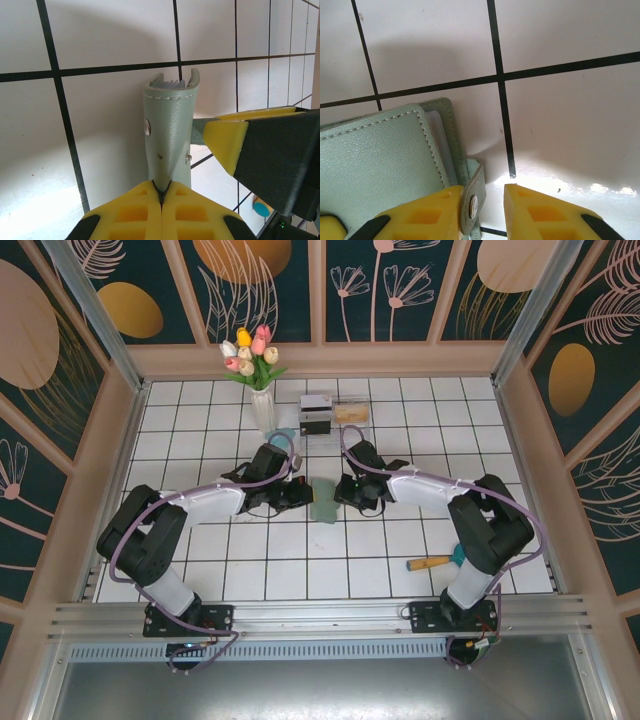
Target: Take the credit cards out of the card holder
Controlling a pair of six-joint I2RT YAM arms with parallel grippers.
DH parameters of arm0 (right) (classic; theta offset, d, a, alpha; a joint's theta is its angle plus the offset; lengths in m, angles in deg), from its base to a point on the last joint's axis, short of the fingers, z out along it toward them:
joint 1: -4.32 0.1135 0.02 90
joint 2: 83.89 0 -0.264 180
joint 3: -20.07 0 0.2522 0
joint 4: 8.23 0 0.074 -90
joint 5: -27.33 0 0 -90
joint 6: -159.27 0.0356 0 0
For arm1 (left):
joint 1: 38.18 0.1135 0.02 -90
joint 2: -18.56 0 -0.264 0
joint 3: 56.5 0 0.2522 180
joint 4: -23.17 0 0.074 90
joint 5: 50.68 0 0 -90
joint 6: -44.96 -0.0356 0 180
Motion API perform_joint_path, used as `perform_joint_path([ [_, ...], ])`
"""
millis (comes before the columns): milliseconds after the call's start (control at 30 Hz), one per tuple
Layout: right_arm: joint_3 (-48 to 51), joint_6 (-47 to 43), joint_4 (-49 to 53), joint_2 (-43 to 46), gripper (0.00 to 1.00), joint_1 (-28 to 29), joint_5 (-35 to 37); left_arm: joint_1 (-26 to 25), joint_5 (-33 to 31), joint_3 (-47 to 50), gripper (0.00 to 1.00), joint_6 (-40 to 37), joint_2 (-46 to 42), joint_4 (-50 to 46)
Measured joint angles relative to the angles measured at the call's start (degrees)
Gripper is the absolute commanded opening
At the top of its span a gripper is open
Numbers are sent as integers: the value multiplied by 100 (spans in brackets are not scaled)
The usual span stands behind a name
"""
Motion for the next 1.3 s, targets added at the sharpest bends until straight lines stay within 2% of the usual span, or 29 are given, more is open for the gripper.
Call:
perform_joint_path([
  [133,0,0,-20,-4,25,4,0,0,-17,-4,0,0,2,-33],
  [233,0,13,-81,-7,17,4,2,0,-17,-4,0,4,9,-57],
  [433,66,17,-291,-7,17,4,28,0,-17,-46,12,50,153,-76],
  [567,146,17,-389,-7,14,4,44,0,-55,-131,26,42,227,-216],
  [667,197,17,-404,-2,12,4,164,2,-262,-269,44,-24,219,-483],
  [767,249,13,-387,55,11,4,286,59,-494,-319,57,-94,52,-678],
  [867,249,-7,-387,210,11,7,326,232,-721,-326,68,-170,-203,-809],
  [1033,81,-125,-374,549,11,15,251,667,-1117,-291,96,-238,-662,-837],
  [1300,-356,-186,-542,614,11,31,-216,787,-1338,225,98,-61,-1285,-341],
])
